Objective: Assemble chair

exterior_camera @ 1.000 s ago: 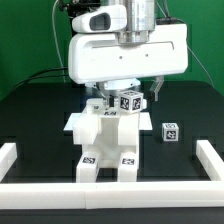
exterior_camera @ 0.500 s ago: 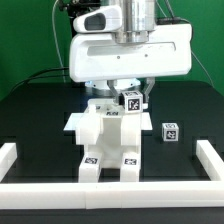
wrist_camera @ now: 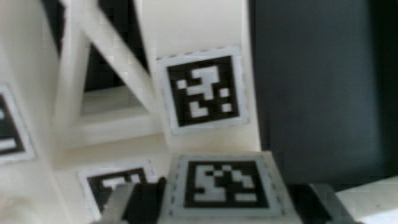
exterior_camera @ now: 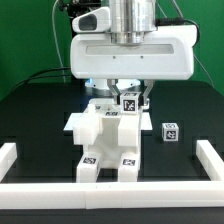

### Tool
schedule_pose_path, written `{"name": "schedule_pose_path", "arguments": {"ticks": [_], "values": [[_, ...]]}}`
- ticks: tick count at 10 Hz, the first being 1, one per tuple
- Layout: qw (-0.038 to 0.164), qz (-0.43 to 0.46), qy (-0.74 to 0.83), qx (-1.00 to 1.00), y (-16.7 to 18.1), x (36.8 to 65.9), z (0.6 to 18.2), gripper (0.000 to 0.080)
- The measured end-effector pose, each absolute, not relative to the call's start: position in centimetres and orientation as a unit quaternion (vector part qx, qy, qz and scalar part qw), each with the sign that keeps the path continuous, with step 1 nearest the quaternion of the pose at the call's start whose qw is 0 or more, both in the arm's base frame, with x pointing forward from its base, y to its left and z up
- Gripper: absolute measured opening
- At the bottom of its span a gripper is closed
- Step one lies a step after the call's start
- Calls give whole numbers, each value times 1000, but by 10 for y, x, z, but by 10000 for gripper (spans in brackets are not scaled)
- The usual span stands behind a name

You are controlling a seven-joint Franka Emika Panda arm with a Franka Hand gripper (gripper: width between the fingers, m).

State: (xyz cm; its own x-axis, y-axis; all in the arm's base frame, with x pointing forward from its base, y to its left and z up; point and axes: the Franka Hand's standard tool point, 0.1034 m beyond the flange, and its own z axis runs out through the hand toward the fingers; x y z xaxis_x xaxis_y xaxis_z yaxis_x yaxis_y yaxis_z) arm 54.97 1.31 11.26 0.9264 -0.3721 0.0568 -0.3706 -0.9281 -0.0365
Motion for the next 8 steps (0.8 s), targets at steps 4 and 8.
{"name": "schedule_pose_path", "arguments": {"ticks": [4, 8], "values": [[35, -25, 371, -928, 13, 550, 112, 281], [48, -13, 543, -838, 18, 550, 112, 281]]}}
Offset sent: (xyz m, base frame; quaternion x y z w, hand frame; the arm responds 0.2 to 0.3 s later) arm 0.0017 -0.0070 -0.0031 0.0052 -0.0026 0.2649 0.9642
